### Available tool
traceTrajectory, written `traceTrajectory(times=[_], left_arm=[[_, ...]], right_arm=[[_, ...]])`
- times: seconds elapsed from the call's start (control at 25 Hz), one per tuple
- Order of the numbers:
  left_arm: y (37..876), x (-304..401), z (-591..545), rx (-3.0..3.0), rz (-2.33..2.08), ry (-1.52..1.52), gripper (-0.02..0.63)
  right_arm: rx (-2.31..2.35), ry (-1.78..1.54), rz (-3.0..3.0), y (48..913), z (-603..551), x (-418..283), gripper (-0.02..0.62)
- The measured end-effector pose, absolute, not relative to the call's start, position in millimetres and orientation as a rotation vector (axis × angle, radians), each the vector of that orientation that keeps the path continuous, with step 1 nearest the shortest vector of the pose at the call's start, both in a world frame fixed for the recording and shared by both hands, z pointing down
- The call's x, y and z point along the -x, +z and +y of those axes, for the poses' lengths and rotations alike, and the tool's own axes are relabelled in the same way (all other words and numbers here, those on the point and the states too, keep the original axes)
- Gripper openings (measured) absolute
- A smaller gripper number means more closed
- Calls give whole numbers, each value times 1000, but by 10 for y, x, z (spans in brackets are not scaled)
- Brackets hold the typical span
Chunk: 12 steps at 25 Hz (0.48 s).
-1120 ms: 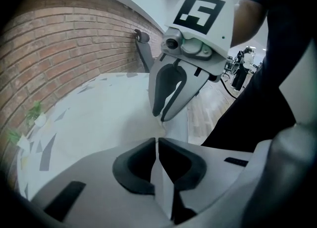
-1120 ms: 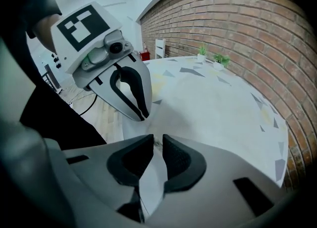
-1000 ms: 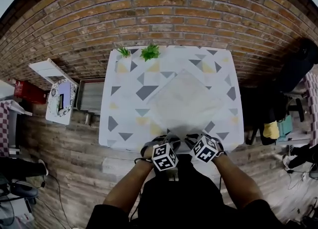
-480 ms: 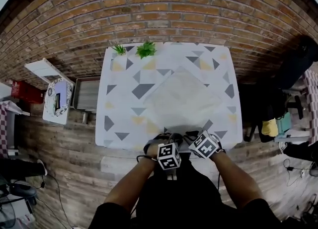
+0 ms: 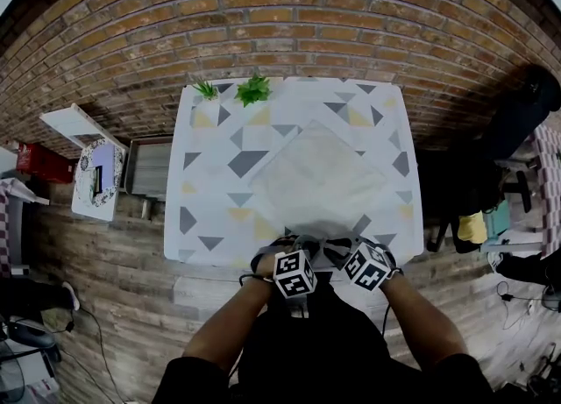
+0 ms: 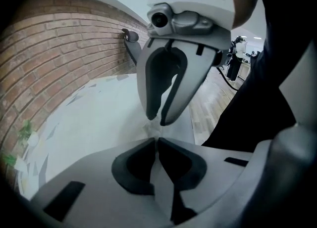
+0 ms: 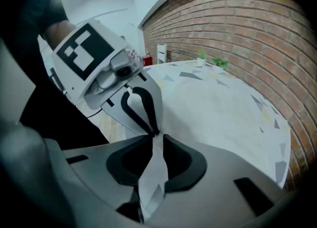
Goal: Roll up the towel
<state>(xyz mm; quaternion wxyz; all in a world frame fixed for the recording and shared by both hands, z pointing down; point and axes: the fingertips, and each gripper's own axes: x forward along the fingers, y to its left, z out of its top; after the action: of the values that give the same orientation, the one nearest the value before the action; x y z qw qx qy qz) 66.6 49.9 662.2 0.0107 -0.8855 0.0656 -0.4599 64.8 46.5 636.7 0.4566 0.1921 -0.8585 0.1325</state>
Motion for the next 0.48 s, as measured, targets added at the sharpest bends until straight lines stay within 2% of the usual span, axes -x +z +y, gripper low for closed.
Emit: traceTrajectory(times=[0.36,0.48], left_arm=[[6507,-643,562,2722,213,-1456,32],[6532,-663,557,2658,191,-1469,75]], right_arm=[[-369,150,-1997,6674,468,-645,109],[-380,189,-2007,6667,445,-649,64]])
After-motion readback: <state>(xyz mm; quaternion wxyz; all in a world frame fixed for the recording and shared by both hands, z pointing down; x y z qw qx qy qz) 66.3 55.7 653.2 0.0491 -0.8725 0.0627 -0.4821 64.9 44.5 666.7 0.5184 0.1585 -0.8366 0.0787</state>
